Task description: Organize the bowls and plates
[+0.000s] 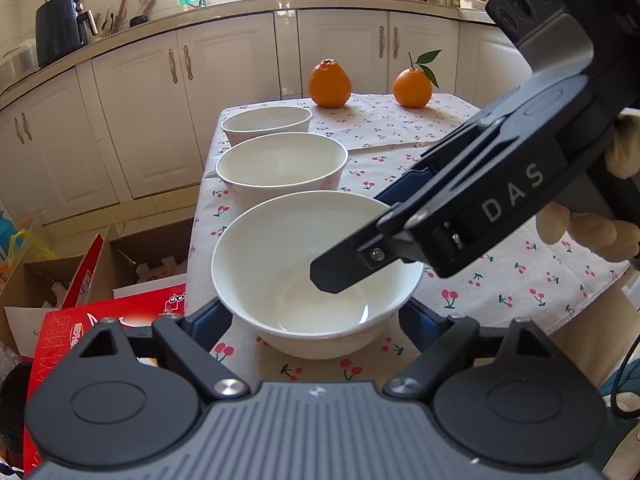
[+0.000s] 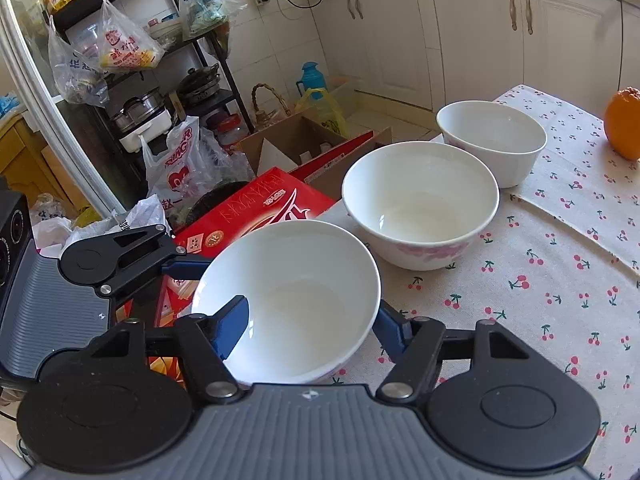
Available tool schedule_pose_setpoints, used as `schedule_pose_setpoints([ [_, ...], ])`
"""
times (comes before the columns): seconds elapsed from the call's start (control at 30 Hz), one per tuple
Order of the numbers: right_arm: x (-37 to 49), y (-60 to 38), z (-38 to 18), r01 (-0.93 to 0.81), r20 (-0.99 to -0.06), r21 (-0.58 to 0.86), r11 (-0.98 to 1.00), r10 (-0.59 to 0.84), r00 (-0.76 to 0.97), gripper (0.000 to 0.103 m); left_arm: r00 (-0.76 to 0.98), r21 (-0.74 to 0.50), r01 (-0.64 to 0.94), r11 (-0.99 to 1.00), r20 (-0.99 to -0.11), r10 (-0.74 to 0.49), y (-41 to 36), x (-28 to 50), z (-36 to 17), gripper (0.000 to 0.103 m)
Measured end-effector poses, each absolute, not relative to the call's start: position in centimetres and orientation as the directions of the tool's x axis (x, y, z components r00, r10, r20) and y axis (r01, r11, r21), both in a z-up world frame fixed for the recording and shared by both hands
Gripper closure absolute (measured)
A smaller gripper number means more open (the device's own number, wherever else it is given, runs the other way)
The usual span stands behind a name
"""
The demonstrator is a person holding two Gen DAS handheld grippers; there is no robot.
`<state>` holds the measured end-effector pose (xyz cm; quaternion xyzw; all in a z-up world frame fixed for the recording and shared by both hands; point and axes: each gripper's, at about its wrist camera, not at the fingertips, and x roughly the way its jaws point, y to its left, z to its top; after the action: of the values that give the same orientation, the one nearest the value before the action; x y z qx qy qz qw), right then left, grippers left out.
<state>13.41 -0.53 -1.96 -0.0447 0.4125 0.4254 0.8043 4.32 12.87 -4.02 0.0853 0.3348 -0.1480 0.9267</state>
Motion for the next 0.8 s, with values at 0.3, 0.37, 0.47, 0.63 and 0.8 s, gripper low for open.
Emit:
schedule_pose_setpoints([
  [0.3, 13.1, -1.3, -1.7, -0.71, -0.695, 0.286, 0.644, 0.649, 0.309, 0.031, 0.721, 0.068, 0.337, 0.939, -0.659, -0.212, 12.0, 4.5, -3.6, 0.014],
  [0.37, 13.0, -1.8, -1.5, -0.704, -0.691, 0.286, 0.65, 0.649, 0.319, 0.031, 0.721, 0.071, 0.347, 0.935, -0.658, -0.218, 11.7, 4.6, -3.4, 0.014],
  [0.47, 12.9, -2.7, -1.1, -0.695, -0.683, 0.283, 0.661, 0.647, 0.338, 0.031, 0.72, 0.074, 0.367, 0.927, -0.654, -0.232, 10.9, 4.9, -3.1, 0.014],
  [0.63, 12.7, -4.6, -0.6, -0.668, -0.679, 0.263, 0.696, 0.626, 0.385, 0.031, 0.716, 0.077, 0.406, 0.911, -0.646, -0.264, 9.2, 5.5, -2.9, 0.014],
  [0.8, 12.6, -7.2, -0.5, -0.62, -0.677, 0.252, 0.743, 0.593, 0.435, 0.03, 0.704, 0.076, 0.459, 0.885, -0.639, -0.31, 6.9, 6.3, -2.7, 0.014],
])
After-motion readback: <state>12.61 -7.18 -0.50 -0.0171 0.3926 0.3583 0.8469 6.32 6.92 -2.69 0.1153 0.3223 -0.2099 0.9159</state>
